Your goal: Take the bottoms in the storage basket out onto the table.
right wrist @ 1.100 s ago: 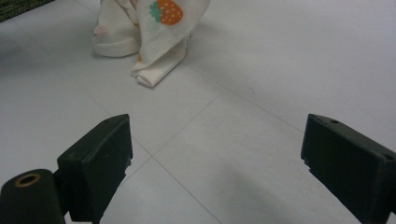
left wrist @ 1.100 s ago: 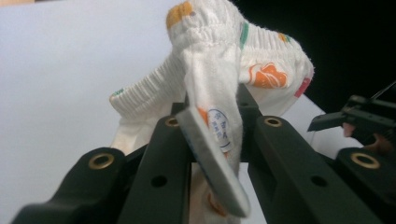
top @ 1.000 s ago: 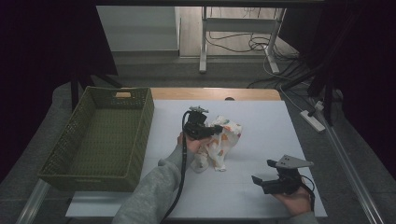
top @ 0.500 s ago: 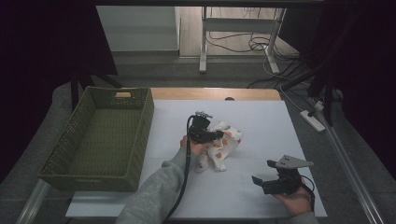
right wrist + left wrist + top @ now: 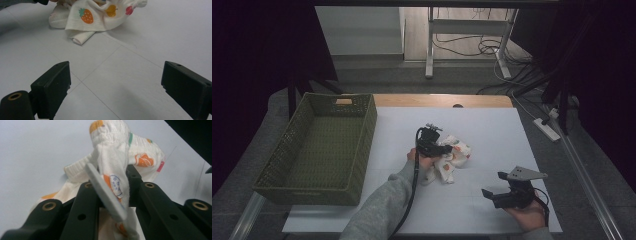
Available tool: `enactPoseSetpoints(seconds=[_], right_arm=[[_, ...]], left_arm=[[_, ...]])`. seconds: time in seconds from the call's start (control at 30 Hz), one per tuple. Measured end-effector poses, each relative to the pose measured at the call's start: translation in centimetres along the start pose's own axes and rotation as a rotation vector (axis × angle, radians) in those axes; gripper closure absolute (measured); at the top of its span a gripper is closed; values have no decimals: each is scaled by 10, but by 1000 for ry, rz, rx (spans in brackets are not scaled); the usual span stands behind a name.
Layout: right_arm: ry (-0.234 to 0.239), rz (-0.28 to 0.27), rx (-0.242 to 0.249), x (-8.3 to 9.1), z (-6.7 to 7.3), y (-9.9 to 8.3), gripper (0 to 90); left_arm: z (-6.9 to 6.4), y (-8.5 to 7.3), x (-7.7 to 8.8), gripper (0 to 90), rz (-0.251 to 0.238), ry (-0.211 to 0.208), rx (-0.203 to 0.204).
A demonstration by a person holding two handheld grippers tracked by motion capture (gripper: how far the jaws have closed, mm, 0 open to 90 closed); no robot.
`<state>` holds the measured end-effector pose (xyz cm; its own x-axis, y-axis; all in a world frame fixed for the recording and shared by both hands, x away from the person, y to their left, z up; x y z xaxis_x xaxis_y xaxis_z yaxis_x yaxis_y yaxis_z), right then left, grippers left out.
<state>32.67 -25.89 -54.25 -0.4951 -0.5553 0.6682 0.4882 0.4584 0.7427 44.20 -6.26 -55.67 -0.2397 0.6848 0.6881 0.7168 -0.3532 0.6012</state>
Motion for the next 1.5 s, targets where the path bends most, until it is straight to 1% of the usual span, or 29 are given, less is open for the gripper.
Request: enactPoseSetpoints(seconds=[0.13, 0.2, 0.27, 0.37, 0.43, 0.47, 0.5, 0.57, 0.63, 0.7, 0.87, 1.07, 1.17, 1.33, 1.5], right_arm=[[0, 0, -1, 0, 0, 0, 92], [-1, 0, -2, 0, 0, 0, 92], [-1, 0, -1, 0, 0, 0, 91], [-2, 5, -2, 0, 0, -1, 91], [-1, 3, -3, 0, 0, -1, 92], [-3, 3, -4, 0, -1, -1, 92], [-3, 3, -4, 0, -1, -1, 92], [-2, 3, -4, 0, 0, -1, 92], [-2, 4, -3, 1, -1, -1, 91], [-3, 1, -4, 1, -1, -1, 92], [-5, 2, -5, 1, -1, -1, 92], [-7, 2, -6, 1, -1, -1, 92], [-8, 2, -7, 1, -1, -1, 92], [-9, 3, -7, 1, -2, -1, 92], [-10, 1, -7, 1, -1, -1, 92]], left_arm=[[1, -2, -2, 730, 12, 4, -4], [1, -2, -2, 686, 18, 1, -8], [-1, -1, -2, 601, 25, 3, -19], [-4, 1, 0, 450, 43, 28, -73], [-10, 3, 3, 354, 44, 32, -119], [-11, 4, 4, 312, 39, 34, -127], [-13, 5, 5, 279, 31, 47, -133], [-16, 7, 9, 195, 27, 60, -157], [-20, 7, 13, 176, 27, 58, -180], [-21, 7, 17, 153, 28, 57, -187], [-24, 9, 34, 129, -7, 58, -185], [-30, 8, 58, 126, -22, 58, -208], [-33, 5, 73, 126, -39, 54, -212], [-33, -5, 100, 127, -54, 74, -223], [-27, -16, 129, 128, -80, 96, -205]])
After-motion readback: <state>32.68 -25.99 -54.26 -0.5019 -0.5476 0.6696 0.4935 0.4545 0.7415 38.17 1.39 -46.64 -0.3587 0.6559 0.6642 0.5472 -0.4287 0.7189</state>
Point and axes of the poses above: each handheld gripper's, and its own axes: x roughly backward along the jaws, y roughly out of its top, z roughly to its left, the point moved 8 cm from there along -x, roughly forward along the jaws, and after that the axes turned 5 degrees about z, right-handed, at the moved point
